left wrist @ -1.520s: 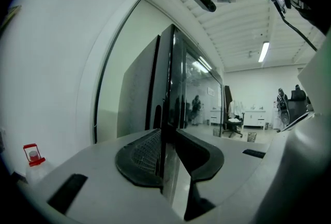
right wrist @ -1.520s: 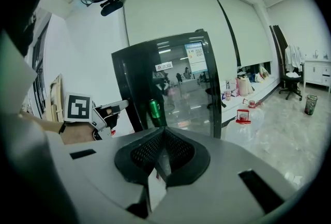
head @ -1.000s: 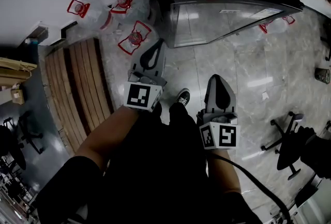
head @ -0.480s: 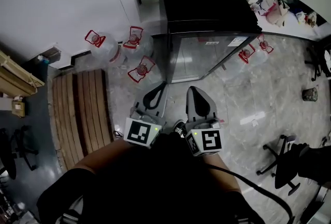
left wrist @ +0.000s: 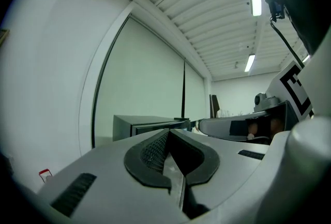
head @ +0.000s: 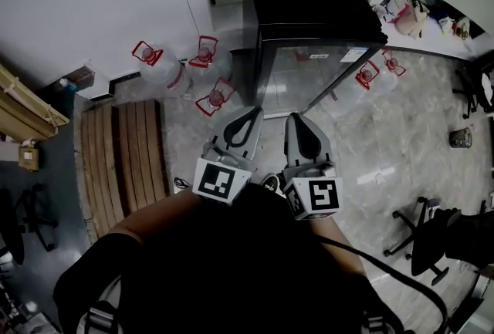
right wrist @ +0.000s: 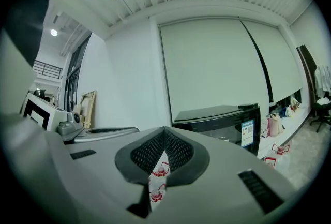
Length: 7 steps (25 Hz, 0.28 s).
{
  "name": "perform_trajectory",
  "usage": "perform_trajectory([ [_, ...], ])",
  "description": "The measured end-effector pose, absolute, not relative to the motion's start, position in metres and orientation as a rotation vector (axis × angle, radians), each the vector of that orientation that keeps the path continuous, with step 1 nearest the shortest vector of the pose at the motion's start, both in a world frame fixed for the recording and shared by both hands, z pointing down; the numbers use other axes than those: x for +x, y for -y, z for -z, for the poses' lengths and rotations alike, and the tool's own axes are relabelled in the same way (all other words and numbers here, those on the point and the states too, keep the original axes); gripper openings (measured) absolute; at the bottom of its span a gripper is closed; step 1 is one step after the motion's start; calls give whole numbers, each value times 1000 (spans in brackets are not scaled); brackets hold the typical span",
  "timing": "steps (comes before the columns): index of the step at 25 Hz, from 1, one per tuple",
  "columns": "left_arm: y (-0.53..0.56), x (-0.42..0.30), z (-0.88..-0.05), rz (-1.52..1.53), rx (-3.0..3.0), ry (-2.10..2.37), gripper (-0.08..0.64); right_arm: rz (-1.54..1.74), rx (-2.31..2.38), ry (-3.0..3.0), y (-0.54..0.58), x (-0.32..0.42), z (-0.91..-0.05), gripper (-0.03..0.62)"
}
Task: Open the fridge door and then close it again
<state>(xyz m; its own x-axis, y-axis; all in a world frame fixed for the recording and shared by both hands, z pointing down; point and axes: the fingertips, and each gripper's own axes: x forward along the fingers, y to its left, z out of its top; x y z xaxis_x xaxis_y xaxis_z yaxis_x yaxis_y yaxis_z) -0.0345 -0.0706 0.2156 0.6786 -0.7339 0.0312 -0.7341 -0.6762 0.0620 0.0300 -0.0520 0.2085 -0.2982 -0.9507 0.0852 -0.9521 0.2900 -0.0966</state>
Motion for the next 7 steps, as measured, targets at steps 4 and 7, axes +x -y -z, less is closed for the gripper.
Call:
perform_trajectory([
  [4, 74, -37, -213, -13, 2823, 1232, 8, -195, 1800, 2554, 52, 17, -203, 15],
  [7, 76, -39, -212, -20, 2838, 1222, 8, -190, 1774, 2573, 53, 6, -199, 15],
])
